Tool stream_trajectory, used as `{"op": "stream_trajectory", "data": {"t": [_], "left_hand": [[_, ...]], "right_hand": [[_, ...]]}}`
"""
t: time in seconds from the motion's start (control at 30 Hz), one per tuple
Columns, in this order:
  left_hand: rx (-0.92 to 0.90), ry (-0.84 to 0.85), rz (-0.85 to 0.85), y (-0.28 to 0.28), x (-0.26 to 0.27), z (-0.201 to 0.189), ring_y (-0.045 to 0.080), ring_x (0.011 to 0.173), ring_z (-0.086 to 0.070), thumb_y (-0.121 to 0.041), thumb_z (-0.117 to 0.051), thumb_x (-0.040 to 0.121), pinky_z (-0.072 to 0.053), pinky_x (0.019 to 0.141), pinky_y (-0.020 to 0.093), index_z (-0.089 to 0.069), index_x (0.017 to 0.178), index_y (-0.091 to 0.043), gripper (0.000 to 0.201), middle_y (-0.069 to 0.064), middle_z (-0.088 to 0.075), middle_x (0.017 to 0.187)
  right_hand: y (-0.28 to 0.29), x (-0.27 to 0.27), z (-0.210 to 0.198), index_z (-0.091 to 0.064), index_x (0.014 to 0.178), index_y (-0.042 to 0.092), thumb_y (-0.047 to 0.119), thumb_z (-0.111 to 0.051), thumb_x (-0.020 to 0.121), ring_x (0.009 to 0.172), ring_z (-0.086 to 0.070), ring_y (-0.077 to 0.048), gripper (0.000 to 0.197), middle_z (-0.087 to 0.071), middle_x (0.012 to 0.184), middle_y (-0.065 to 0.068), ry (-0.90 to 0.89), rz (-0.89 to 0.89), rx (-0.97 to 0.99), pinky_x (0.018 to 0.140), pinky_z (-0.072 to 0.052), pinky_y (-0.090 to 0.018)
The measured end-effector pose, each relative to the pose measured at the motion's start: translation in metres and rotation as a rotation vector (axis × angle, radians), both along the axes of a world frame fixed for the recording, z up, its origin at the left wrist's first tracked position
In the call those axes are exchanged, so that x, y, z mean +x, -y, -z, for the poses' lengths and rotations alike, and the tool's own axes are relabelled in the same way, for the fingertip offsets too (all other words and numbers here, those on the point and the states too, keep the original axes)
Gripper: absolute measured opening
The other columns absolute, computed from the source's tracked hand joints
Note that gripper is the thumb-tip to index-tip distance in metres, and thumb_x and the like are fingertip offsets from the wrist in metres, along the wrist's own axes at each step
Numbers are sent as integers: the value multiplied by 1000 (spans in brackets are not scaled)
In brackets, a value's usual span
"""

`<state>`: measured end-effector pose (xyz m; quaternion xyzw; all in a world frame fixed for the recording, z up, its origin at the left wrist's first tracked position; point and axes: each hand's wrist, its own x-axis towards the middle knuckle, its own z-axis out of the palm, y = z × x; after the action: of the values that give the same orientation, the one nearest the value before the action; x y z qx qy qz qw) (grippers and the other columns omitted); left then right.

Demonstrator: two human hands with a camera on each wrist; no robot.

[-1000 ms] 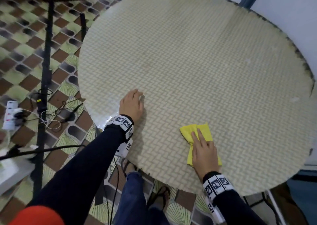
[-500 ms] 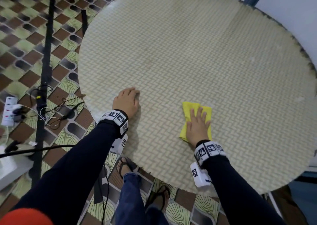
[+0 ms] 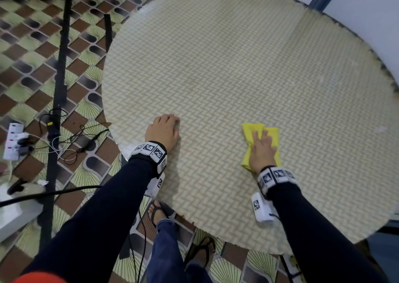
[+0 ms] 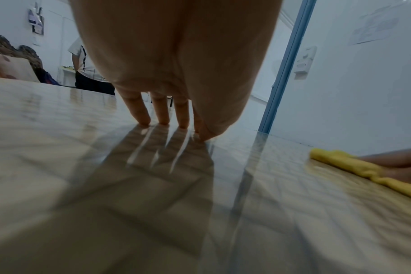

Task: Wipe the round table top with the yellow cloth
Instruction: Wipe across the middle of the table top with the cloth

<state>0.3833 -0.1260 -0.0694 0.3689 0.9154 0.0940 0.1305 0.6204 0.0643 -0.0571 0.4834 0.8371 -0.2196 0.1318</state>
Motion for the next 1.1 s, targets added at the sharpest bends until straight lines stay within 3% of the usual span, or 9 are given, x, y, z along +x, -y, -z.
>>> {"op": "stream_trajectory", "data": {"t": [0.1,0.23,0.37,0.53,0.67,0.8,0.93,1.0,1.1], "left_hand": [[-3,-9,2,1,1,2,24,129,-41,-34,-37,99,-43,96,42,-45,138,-22,42,0,-45,144],[68,-25,-1,6,4,2,23,127,-43,-33,-40,98,-40,96,42,-49,135,-24,39,-2,-48,142],[83,-19,17,8,1,1,22,128,-41,-32,-43,97,-39,97,42,-50,135,-25,39,-3,-46,143],[95,-40,34,9,-1,1,23,125,-44,-33,-44,97,-40,96,41,-52,132,-25,37,-3,-49,141],[123,-56,92,9,-12,-3,23,122,-46,-36,-45,99,-37,96,40,-59,126,-26,32,-3,-51,137],[193,-75,8,9,-30,-5,23,130,-41,-40,-47,98,-28,106,42,-55,128,-35,31,-3,-44,144],[134,-26,10,13,-42,-2,25,138,-34,-36,-48,97,-26,111,47,-47,139,-31,42,2,-36,152],[75,4,18,15,-47,-2,23,141,-29,-38,-46,98,-26,113,47,-43,142,-32,45,0,-32,155],[-46,1,57,15,-55,-8,21,142,-26,-43,-41,98,-30,110,48,-37,144,-36,46,-4,-26,157]], "right_hand": [[45,-25,6,-4,154,21,2,-31,100,147,8,-29,64,15,160,-7,-56,-220,-3,116,1,-49],[105,39,-3,-1,153,32,21,-24,105,145,19,-15,55,19,157,6,-154,-412,-28,118,10,-39],[78,75,-3,-3,153,33,26,-21,105,147,14,-15,52,17,158,8,-97,-211,21,119,7,-40],[25,-12,8,-3,154,27,26,-22,104,147,13,-23,54,17,160,0,-27,97,70,118,6,-47],[53,-61,11,-3,154,29,22,-24,103,147,12,-20,55,16,160,2,-87,-198,60,118,8,-46],[108,-2,2,-2,153,33,31,-15,101,146,16,-13,54,16,158,9,-118,-389,0,117,13,-41],[78,45,2,2,150,41,53,6,89,146,17,-15,62,21,156,13,-18,-201,38,115,16,-41],[49,37,5,3,149,43,59,1,91,146,16,-17,60,20,157,11,38,-50,93,115,14,-47],[8,-5,9,1,151,42,51,-12,100,146,17,-20,54,19,159,7,51,110,93,116,11,-52]]}}
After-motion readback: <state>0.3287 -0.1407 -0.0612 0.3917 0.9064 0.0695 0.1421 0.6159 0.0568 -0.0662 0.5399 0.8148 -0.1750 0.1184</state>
